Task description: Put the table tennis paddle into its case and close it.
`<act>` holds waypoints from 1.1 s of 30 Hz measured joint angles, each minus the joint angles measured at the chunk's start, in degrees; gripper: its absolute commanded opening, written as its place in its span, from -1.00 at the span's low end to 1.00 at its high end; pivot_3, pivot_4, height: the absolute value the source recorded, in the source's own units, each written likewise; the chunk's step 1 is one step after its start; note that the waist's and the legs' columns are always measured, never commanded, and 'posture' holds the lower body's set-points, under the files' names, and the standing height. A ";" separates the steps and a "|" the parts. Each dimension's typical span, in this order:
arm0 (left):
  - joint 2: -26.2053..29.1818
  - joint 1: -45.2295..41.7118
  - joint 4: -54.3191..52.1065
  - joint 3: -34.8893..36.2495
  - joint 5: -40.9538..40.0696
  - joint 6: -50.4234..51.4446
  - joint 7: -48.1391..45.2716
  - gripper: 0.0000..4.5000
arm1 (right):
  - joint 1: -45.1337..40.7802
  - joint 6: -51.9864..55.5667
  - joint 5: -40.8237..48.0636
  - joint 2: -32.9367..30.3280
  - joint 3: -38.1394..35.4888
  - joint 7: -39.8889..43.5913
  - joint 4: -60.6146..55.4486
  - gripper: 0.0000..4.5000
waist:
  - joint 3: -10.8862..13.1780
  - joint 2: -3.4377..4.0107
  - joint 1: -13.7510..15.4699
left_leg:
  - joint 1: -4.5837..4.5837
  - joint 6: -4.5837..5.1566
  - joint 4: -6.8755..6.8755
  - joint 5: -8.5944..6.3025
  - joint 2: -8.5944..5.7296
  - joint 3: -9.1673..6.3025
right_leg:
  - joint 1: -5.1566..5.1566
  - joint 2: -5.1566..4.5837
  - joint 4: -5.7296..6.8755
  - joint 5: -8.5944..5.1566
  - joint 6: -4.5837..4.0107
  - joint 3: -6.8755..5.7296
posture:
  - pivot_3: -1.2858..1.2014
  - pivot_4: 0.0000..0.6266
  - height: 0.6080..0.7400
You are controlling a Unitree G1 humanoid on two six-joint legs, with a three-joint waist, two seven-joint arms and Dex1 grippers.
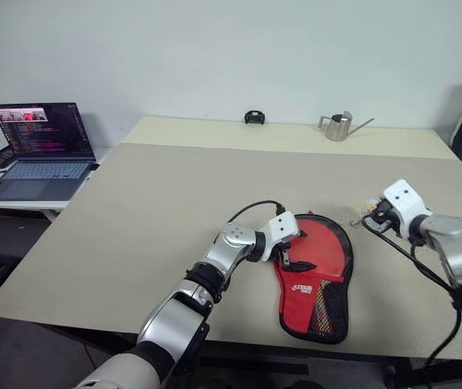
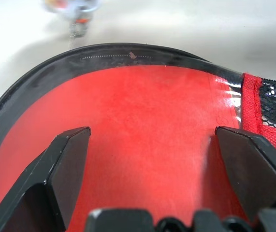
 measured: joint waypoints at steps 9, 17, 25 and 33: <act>-0.32 -0.30 0.39 -0.01 0.62 -0.03 -0.12 1.00 | 15.17 13.31 8.75 -9.93 -3.69 9.28 -22.23 -0.98 | -0.03 -0.08 0.12 | 0.04 0.05 -0.01 -0.04 -0.01 -0.14 | 0.14 0.00 -0.10 -0.09 0.16 -0.11 | 0.03 -0.52 1.00; -0.38 -0.33 0.41 -0.02 0.86 -0.07 -0.35 1.00 | 27.44 13.03 12.36 -17.01 -5.59 15.14 -32.69 -0.98 | -0.05 -0.17 0.10 | 0.05 0.09 -0.03 -0.07 -0.01 -0.17 | 0.20 0.00 -0.20 -0.13 0.22 -0.15 | 0.03 -0.52 1.00; -0.89 -0.27 0.70 -0.03 0.97 -0.07 -0.38 1.00 | 38.60 7.14 15.49 -23.10 -11.05 23.30 -40.64 -0.98 | -0.08 -0.30 0.28 | 0.05 0.09 -0.03 -0.09 -0.03 -0.28 | 0.36 0.00 -0.37 -0.16 0.28 -0.29 | 0.03 -0.52 1.00; -1.31 -0.27 1.43 -0.12 1.00 -0.10 -0.40 1.00 | 49.32 3.24 15.97 -24.25 -13.32 28.64 -46.52 -0.98 | -0.10 -0.31 0.13 | 0.30 0.17 -0.06 -0.27 -0.02 -0.74 | 1.12 -0.03 -1.06 -0.13 0.33 -0.76 | 0.03 -0.52 1.00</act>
